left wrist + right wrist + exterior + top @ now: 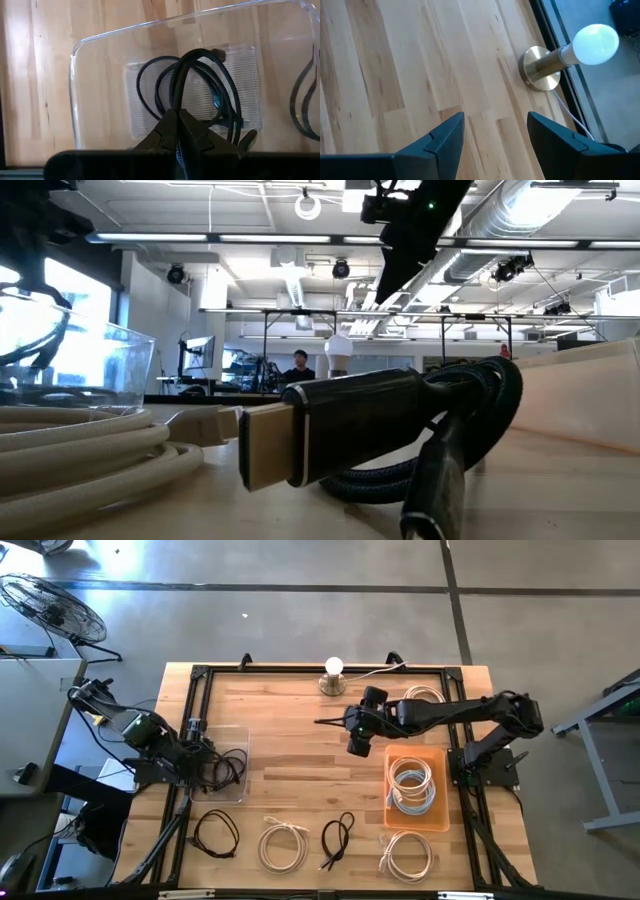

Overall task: Pick & Place USB Port
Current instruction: Put the black USB cable into the transparent bin, then put the brown HDMI cable into the orange bin

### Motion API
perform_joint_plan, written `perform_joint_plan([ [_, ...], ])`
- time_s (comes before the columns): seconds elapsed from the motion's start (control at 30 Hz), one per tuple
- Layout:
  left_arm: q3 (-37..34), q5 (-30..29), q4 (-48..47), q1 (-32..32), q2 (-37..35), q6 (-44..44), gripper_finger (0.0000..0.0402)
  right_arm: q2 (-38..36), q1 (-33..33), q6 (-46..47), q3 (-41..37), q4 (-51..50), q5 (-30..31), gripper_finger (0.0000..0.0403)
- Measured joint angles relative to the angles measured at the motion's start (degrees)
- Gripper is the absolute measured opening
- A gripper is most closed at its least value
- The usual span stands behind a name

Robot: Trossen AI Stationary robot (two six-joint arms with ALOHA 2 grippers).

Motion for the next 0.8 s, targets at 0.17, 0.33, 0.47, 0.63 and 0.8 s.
perform_joint_plan([
  [0.17,-0.86,-1.78,1.60,-0.02,-0.01,0.05,0.0012,0.00,0.04,-1.16,0.00,0.52,0.06,0.0208],
  [0.33,-0.86,-5.86,2.86,0.00,-0.02,2.42,0.0036,0.00,0.04,-1.08,0.00,0.53,0.06,0.0208],
  [0.47,-0.86,-7.30,3.11,0.00,-0.02,3.02,0.0061,0.00,0.04,-1.05,0.00,0.53,-0.03,0.0208],
  [0.63,-0.86,-7.61,3.06,0.00,-0.02,2.99,0.0096,0.00,0.04,-1.03,0.00,0.53,-1.03,0.0208],
  [0.8,-0.86,-9.28,3.06,0.00,-0.02,2.99,0.0124,0.00,0.04,-0.79,0.00,0.53,-3.25,0.0208],
])
